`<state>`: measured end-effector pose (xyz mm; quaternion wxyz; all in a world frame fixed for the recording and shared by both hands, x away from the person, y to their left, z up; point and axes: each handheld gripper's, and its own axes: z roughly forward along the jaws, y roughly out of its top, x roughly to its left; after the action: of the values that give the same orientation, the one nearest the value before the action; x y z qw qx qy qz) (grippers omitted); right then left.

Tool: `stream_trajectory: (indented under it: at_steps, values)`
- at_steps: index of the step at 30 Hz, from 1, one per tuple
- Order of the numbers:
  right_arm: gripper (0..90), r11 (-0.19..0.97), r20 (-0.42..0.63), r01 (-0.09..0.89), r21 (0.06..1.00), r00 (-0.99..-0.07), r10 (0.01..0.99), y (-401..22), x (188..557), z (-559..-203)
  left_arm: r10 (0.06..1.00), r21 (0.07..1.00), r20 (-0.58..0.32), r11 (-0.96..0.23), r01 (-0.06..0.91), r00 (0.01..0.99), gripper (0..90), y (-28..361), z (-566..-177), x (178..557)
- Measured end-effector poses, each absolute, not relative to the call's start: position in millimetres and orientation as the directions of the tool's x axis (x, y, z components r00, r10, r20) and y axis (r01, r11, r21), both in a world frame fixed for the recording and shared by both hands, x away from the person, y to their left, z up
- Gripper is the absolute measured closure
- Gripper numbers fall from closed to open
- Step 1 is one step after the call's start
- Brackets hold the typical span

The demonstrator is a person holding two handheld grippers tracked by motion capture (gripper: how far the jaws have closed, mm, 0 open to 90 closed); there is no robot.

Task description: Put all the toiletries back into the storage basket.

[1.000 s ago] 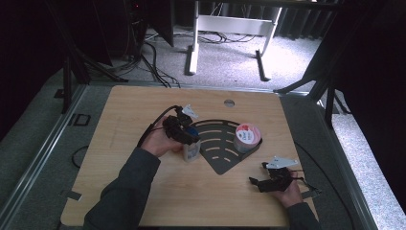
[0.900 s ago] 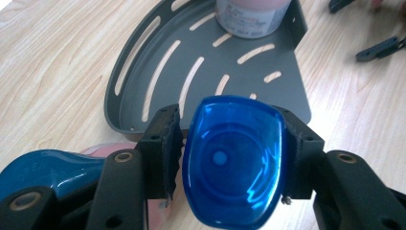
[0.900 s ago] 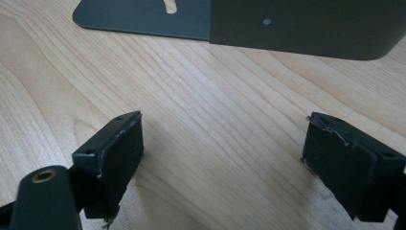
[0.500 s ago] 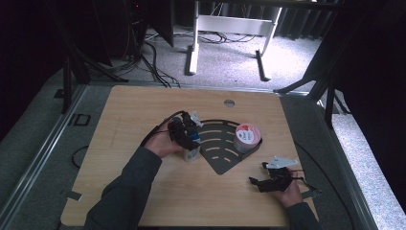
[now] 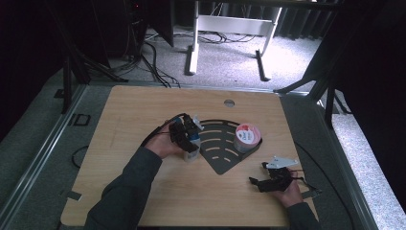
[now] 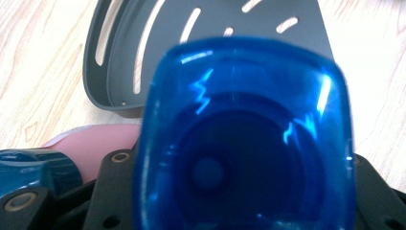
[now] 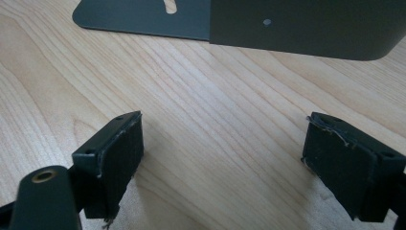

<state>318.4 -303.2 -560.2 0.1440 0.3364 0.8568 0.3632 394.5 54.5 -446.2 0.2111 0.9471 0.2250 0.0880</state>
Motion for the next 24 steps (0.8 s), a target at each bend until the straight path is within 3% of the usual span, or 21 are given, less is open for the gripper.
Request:
stream_trajectory:
  at_steps: [8, 24]
  values:
    - [13.7, 0.51, -0.002, 0.472, 0.719, -0.732, 0.681, -303.2, 318.4, -560.2, 0.456, 0.42, 0.104, -0.826, 0.376, 0.884, 46.8, 52.6, -448.4, 392.8]
    - [13.6, 0.51, -0.002, 0.472, 0.719, -0.732, 0.681, -303.2, 318.4, -560.2, 0.428, 0.415, 0.043, -0.829, 0.374, 0.903, 53.3, 50.4, -449.6, 390.2]
